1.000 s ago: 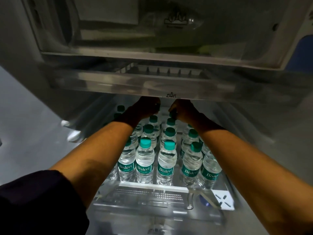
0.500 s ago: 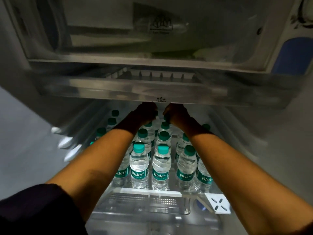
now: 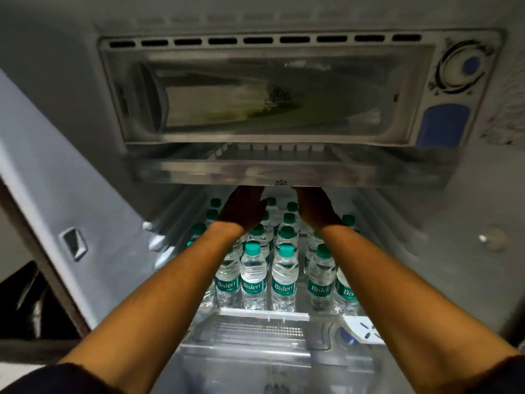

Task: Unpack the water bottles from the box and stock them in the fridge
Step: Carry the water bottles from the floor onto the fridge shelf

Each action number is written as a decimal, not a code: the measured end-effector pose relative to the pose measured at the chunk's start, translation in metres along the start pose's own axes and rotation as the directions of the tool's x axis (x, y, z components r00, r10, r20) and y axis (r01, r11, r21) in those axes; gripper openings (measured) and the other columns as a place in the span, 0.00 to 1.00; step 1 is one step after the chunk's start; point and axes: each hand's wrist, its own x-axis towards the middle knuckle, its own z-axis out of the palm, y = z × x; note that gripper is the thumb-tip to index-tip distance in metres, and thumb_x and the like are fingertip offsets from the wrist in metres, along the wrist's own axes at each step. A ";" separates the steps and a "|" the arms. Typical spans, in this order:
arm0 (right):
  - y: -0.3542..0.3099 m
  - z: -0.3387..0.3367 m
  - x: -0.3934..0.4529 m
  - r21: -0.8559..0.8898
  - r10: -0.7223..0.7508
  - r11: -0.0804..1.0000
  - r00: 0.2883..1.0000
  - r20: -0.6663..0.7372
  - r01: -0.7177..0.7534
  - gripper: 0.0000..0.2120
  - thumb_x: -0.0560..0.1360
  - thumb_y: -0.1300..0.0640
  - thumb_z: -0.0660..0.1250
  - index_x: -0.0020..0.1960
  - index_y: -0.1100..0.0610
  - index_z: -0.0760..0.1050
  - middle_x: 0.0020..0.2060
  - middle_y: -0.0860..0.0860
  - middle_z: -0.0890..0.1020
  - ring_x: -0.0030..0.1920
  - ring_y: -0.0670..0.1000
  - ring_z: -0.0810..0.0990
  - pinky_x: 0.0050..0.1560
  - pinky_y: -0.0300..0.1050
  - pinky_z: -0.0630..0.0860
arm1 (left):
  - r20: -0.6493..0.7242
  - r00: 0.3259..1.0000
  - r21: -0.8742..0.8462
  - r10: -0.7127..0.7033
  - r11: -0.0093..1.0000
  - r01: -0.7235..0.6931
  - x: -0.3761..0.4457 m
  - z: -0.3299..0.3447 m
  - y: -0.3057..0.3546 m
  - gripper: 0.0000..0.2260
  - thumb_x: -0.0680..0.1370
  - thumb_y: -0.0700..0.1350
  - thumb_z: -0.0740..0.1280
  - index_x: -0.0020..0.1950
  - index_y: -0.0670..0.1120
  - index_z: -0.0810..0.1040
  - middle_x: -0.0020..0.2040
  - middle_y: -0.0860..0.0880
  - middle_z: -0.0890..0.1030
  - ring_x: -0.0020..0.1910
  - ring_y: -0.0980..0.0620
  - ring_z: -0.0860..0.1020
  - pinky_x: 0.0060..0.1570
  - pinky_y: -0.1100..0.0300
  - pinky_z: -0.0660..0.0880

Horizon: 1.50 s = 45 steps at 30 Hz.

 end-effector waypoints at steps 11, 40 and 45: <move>-0.038 -0.041 -0.047 -0.201 0.060 0.978 0.997 0.040 -0.051 0.25 0.82 0.45 0.55 0.76 0.50 0.58 0.74 0.58 0.63 0.72 0.61 0.64 0.68 0.56 0.66 | -0.029 0.997 0.182 -0.069 0.981 0.074 -0.081 -0.050 0.038 0.22 0.81 0.55 0.59 0.70 0.43 0.68 0.69 0.39 0.71 0.63 0.42 0.72 0.62 0.49 0.71; -0.175 0.032 -0.257 -0.173 -0.311 0.932 0.947 0.076 0.320 0.37 0.76 0.29 0.46 0.78 0.41 0.36 0.79 0.51 0.38 0.79 0.57 0.40 0.76 0.63 0.41 | -0.225 0.935 0.261 -0.274 0.908 0.329 -0.368 -0.086 -0.011 0.33 0.80 0.62 0.55 0.80 0.48 0.53 0.80 0.44 0.49 0.79 0.44 0.50 0.76 0.43 0.53; -0.206 0.061 -0.286 -0.089 -0.393 0.912 0.916 0.087 0.400 0.37 0.77 0.30 0.48 0.79 0.42 0.40 0.79 0.51 0.41 0.79 0.57 0.42 0.76 0.62 0.43 | -0.245 0.905 0.218 -0.348 0.890 0.401 -0.425 -0.092 -0.036 0.33 0.80 0.60 0.59 0.80 0.46 0.54 0.80 0.44 0.49 0.79 0.44 0.49 0.75 0.43 0.54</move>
